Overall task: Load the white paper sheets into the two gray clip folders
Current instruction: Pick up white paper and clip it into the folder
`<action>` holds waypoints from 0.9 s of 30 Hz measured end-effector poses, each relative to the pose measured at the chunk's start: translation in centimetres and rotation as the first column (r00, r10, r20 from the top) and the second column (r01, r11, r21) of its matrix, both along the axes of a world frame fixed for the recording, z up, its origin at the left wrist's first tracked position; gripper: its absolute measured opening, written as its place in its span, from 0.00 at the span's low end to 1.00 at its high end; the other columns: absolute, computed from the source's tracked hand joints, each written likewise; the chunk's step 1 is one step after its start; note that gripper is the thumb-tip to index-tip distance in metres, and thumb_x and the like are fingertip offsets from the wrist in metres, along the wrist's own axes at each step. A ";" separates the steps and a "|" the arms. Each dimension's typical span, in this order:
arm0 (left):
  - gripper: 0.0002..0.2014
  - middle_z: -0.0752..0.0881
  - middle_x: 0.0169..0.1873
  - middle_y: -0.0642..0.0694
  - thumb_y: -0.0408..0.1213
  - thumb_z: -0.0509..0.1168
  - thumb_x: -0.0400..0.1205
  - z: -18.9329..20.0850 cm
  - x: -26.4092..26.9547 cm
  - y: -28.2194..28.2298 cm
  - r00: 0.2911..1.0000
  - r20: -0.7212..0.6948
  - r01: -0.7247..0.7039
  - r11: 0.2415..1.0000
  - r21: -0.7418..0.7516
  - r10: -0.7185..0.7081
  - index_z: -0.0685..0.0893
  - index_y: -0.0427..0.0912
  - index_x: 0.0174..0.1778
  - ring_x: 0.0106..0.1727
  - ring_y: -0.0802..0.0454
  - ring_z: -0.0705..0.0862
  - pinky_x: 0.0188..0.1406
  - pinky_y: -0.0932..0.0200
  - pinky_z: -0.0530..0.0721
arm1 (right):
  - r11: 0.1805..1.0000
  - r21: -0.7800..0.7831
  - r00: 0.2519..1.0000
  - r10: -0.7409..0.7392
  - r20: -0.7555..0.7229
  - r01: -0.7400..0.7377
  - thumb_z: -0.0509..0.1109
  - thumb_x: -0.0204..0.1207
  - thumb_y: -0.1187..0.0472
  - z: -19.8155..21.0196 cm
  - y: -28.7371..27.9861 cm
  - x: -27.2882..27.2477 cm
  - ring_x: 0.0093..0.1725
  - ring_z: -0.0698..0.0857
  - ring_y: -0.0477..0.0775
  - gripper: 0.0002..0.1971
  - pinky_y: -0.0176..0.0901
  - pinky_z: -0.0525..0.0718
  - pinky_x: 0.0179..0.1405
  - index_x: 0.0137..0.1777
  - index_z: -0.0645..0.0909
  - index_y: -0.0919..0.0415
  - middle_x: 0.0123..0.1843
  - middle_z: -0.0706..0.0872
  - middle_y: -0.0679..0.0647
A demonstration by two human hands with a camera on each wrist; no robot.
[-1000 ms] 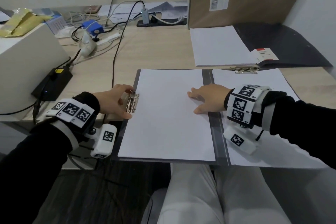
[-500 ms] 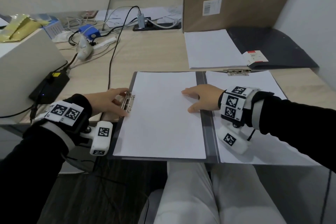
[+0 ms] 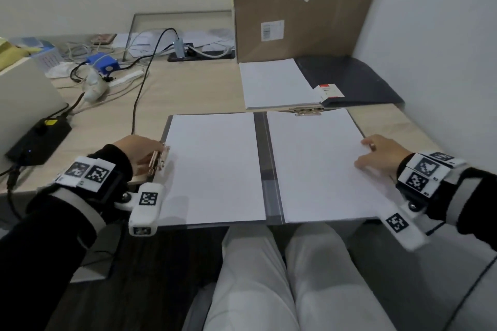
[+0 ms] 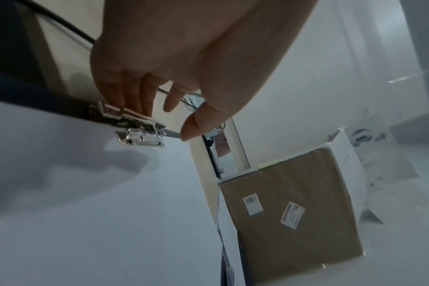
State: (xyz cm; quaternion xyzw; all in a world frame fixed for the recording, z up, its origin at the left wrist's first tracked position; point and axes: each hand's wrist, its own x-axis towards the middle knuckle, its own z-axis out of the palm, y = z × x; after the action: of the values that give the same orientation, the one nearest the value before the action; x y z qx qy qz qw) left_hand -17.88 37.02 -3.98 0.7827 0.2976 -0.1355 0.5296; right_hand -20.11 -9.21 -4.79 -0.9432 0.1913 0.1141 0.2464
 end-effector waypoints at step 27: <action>0.12 0.84 0.40 0.39 0.22 0.55 0.82 2.0 -2.7 -4.2 0.944 0.292 0.210 0.964 -0.163 -0.156 0.79 0.33 0.57 0.31 0.47 0.86 0.28 0.60 0.87 | 0.434 0.868 0.968 0.167 0.187 -0.243 0.58 0.82 0.53 12.9 2.5 -7.9 0.42 0.91 0.42 0.13 0.36 0.89 0.42 0.55 0.83 0.55 0.45 0.93 0.47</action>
State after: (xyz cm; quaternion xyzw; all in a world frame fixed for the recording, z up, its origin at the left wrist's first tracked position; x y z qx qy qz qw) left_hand -20.61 32.84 -2.02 0.7635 0.1318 -0.1016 0.6240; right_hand -27.98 -6.71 8.10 -0.6975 -0.0207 0.1912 0.6903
